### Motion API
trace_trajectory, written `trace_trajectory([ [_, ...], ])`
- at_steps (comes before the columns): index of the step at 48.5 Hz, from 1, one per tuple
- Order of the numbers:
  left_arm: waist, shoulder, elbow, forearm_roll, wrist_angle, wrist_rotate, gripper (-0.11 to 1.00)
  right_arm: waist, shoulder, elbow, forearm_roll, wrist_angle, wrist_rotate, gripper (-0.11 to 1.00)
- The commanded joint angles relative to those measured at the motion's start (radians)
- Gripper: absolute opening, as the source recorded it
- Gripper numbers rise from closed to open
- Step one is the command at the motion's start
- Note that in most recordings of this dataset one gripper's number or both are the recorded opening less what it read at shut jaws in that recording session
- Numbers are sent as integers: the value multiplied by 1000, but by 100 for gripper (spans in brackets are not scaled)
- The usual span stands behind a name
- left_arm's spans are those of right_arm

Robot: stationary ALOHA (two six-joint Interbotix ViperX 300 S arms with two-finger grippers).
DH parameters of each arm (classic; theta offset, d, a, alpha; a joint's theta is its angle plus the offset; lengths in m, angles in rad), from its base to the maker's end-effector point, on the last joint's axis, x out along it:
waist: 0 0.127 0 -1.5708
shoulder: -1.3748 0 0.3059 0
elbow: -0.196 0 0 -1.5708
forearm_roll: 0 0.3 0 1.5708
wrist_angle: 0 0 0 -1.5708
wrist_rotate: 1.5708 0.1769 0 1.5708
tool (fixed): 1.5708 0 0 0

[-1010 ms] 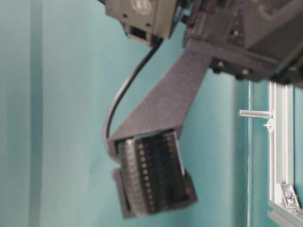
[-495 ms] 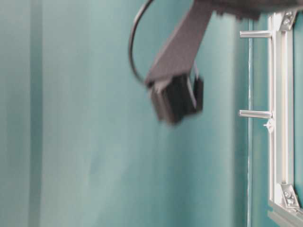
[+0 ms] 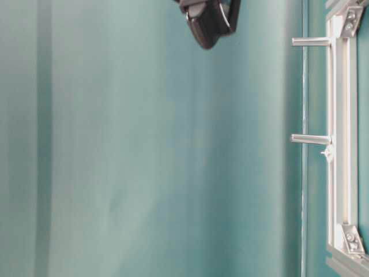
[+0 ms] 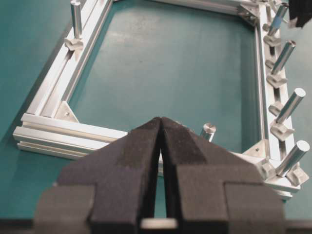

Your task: Move the cable alternately left and right between 8 closely spaced pins so it hooks onto each one.

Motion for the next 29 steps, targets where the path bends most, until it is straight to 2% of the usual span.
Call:
trace_trajectory([
  [1,0,6,-11,2,-5,-8,2,6,-29,-11,-6,26,29,15],
  [22,0,6,-3,3,-5,-6,2,0,-31,-18,-9,86,126,15],
  [29,0,6,-2,2,-5,-8,2,-20,-46,-18,-43,130,138,15],
])
